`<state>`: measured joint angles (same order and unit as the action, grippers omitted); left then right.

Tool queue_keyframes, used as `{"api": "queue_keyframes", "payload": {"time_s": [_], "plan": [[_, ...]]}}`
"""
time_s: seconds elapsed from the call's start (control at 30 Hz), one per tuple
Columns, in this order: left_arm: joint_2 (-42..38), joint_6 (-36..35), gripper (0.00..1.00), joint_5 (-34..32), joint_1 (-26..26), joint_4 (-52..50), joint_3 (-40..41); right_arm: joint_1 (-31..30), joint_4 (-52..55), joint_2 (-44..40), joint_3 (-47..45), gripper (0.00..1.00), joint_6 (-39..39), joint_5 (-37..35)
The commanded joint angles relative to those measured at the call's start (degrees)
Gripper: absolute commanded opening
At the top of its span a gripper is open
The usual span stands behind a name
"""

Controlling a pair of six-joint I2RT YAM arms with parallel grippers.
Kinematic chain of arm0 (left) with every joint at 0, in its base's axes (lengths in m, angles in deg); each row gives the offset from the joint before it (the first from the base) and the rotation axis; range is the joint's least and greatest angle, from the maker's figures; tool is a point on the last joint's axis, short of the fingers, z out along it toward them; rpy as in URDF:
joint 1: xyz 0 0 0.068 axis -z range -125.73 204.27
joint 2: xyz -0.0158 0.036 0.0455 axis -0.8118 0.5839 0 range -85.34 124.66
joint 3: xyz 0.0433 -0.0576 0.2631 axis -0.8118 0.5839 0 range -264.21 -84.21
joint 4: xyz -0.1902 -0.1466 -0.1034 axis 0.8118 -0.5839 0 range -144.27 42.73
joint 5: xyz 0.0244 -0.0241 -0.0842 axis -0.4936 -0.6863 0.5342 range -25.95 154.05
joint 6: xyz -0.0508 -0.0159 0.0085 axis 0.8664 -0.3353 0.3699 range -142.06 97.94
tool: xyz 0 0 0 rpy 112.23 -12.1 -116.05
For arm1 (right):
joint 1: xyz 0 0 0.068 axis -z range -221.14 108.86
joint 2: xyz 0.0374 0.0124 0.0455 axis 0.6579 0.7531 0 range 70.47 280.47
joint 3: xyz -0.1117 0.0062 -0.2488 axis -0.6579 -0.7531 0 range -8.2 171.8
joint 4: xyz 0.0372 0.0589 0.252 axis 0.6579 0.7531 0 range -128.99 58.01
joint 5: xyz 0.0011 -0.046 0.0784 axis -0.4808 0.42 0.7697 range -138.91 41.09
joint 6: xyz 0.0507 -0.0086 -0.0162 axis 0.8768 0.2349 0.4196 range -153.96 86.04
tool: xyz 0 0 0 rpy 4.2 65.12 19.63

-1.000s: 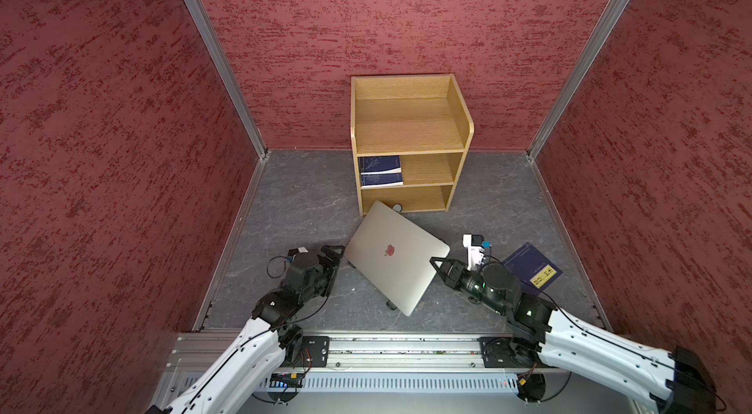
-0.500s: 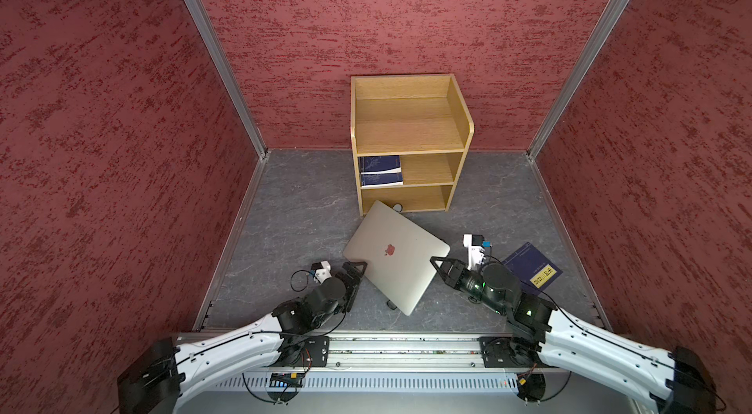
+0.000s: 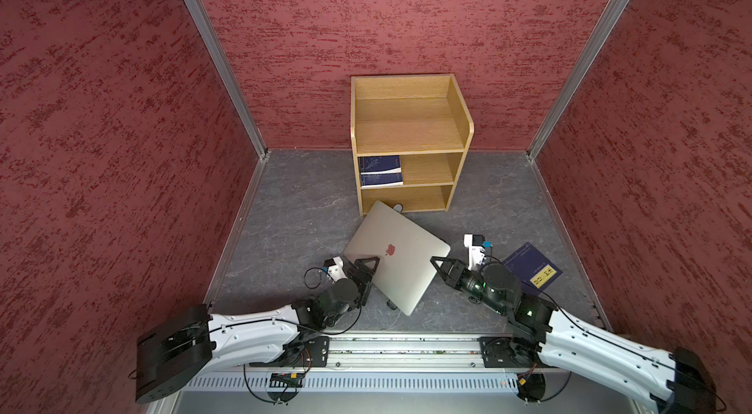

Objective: Close the laptop lid and set it aside
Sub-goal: Pick up the laptop from the computer stand.

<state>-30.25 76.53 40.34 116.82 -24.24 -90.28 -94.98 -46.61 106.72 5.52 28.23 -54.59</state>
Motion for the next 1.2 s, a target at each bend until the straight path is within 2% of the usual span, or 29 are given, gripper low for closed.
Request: {"api": "queue_keyframes", "payload": {"time_s": [0.0,0.33,0.73,0.97,1.17], "plan": [[1.4,0.6,0.93,-1.7,0.6,2.5,-1.5,-0.2,-6.2,-1.9,3.6,0.00,1.6,-2.3],[10.1,0.8,0.89,-1.5,1.7,11.9,-1.9,-0.2,-6.6,-2.2,3.3,0.00,1.8,-2.0],[20.4,-1.3,0.68,-0.4,2.4,26.9,-2.9,-0.2,-7.0,-2.8,2.8,0.00,1.7,-1.6],[16.3,-4.0,0.62,-0.9,2.5,24.2,-3.3,-0.2,-6.9,-3.9,2.3,0.00,1.7,-1.7],[6.6,-10.0,0.60,-3.6,3.9,12.7,-6.3,-0.2,-7.5,-4.5,2.1,0.00,1.1,-1.3]]}}
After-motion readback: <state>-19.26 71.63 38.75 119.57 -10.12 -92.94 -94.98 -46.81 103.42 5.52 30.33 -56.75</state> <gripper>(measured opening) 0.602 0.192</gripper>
